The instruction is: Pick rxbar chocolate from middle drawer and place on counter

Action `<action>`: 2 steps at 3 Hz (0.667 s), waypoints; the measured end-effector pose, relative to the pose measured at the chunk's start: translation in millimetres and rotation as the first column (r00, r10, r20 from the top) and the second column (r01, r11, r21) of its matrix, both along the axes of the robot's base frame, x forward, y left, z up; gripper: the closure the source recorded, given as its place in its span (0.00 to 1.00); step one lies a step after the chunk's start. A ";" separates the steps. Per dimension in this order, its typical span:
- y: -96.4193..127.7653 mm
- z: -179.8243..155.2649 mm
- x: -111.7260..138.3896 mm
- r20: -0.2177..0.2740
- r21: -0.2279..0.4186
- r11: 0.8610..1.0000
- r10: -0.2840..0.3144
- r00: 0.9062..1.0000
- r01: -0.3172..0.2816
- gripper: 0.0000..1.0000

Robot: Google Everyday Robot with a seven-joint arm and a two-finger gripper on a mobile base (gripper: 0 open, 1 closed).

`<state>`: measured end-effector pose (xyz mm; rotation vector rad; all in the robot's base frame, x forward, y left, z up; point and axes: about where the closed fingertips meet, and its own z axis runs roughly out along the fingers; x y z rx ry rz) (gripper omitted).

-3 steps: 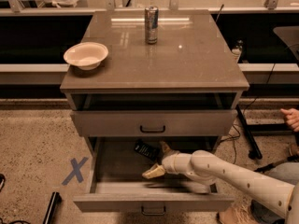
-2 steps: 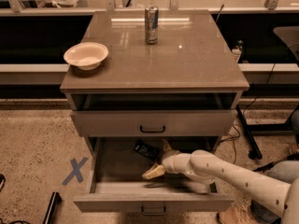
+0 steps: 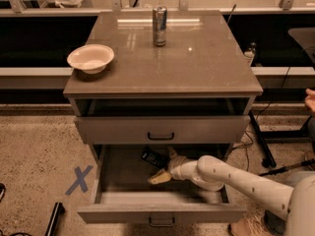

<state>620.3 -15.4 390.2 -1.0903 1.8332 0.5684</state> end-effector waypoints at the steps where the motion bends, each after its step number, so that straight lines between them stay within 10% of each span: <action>1: 4.1 -6.4 6.6 -0.008 0.003 1.000 -0.002 1.000 0.003 0.23; 2: 6.8 -13.6 14.4 -0.008 0.014 1.000 -0.002 1.000 0.003 0.29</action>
Offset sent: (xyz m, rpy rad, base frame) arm 0.0216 0.0048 -0.0181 0.0242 0.0056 -0.0058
